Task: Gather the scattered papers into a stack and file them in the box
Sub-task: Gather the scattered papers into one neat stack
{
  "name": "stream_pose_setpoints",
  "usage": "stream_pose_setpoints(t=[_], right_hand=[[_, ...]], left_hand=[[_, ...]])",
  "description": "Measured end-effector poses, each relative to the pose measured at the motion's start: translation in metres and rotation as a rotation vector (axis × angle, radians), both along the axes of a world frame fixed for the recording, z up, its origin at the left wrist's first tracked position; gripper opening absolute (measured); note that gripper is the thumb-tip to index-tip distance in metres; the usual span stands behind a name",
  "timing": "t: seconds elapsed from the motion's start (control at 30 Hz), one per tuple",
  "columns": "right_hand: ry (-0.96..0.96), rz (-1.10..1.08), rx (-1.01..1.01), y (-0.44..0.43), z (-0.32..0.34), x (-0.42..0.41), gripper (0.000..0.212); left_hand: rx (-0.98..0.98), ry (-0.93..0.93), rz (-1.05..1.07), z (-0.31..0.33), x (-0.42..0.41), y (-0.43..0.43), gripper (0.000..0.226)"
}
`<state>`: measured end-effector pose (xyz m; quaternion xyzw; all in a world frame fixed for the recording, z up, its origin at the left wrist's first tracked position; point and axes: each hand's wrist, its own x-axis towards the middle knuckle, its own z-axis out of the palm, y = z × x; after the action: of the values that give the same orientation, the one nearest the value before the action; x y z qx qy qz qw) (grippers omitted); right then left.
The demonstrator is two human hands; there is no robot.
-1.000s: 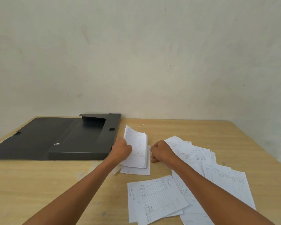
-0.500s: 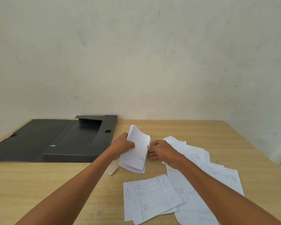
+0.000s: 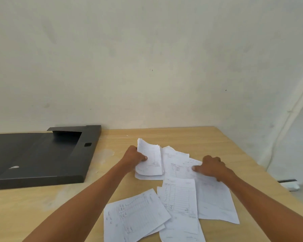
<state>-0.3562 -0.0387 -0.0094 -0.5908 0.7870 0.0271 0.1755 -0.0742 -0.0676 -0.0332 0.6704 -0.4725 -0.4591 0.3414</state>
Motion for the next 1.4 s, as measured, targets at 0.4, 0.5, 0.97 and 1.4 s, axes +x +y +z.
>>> stream_pose_setpoints(t=[0.4,0.5,0.97,1.4], right_hand=[[-0.502,0.028,-0.209,-0.039,-0.024,0.065,0.021],[-0.715,-0.016,-0.284,-0.043,-0.026,0.066,0.015],[-0.223,0.502,-0.005,0.03,0.016,0.04,0.108],[-0.184,0.651,-0.231,0.141,-0.004,0.105,0.075]], left_hand=[[0.071,0.27,-0.005,-0.006,-0.021,-0.012,0.049],[0.061,0.377,0.039,-0.005,-0.005,-0.012,0.05],[-0.026,0.507,0.077,0.018,0.042,0.015,0.026],[-0.023,0.484,0.121,0.006,0.039,0.084,0.038]])
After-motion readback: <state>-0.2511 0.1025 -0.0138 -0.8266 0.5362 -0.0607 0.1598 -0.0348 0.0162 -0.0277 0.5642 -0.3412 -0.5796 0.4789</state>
